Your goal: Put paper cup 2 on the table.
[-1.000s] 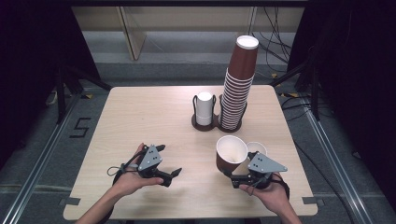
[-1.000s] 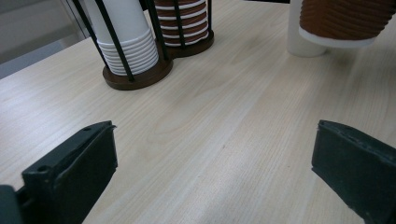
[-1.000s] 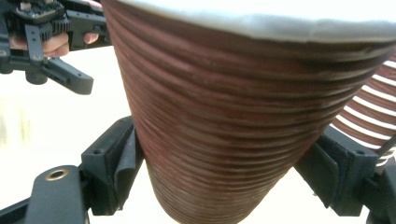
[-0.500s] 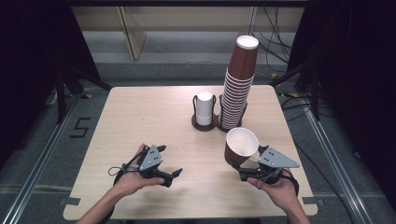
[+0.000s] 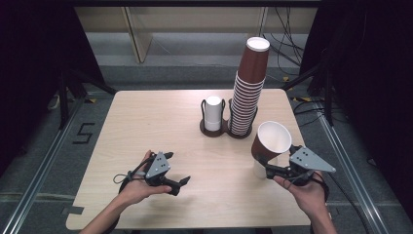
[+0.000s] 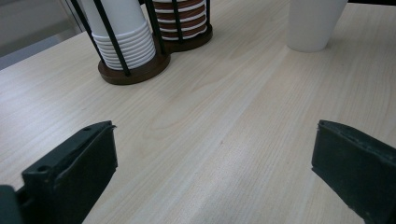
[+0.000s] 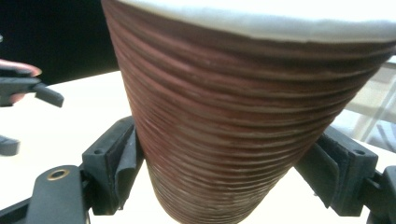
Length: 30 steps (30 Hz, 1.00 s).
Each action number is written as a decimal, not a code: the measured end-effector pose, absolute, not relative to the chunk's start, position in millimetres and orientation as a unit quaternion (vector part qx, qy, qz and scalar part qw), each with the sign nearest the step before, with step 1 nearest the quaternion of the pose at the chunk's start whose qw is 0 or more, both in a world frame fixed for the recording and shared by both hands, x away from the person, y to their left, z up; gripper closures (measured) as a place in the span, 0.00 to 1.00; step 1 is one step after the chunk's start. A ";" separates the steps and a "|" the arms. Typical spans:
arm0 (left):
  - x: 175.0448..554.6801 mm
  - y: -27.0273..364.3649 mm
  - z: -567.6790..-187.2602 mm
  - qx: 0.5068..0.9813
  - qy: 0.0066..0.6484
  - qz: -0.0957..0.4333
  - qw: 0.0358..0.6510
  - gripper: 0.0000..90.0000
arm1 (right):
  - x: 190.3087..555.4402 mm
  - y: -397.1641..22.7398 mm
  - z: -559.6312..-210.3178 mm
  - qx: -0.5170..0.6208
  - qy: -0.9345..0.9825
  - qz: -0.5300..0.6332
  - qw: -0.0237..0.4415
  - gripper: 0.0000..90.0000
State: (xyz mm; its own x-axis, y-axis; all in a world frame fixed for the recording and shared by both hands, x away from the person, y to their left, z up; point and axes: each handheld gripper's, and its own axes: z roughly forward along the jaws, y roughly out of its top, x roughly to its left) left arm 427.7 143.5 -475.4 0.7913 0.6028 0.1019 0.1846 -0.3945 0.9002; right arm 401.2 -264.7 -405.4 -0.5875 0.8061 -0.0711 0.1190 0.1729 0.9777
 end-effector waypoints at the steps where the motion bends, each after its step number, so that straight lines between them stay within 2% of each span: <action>1: 427.7 143.4 -475.5 0.808 0.244 0.212 0.493 0.00 | 401.5 -268.6 -404.1 0.338 0.692 0.553 0.318 0.22; 10: 428.4 143.0 -477.0 0.810 0.243 0.210 0.490 0.00 | 405.0 -303.0 -406.3 0.383 0.666 0.528 0.363 0.22; 18: 429.6 143.7 -477.8 0.809 0.243 0.207 0.494 0.00 | 405.7 -327.9 -432.2 0.440 0.647 0.494 0.379 0.22; 27: 429.6 143.2 -478.0 0.810 0.242 0.207 0.493 0.00 | 408.7 -332.8 -457.4 0.469 0.666 0.458 0.355 0.22; 30: 429.6 142.9 -477.6 0.811 0.242 0.207 0.491 0.00 | 409.2 -330.3 -466.0 0.490 0.675 0.443 0.328 0.22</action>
State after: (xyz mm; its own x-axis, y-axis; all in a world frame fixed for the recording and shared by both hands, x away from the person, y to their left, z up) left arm 429.6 142.9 -477.6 0.7970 0.5960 0.0972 0.1903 -0.4007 0.8962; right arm 409.2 -330.3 -466.0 -0.3042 0.9526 -0.0081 0.3705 0.1262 0.9202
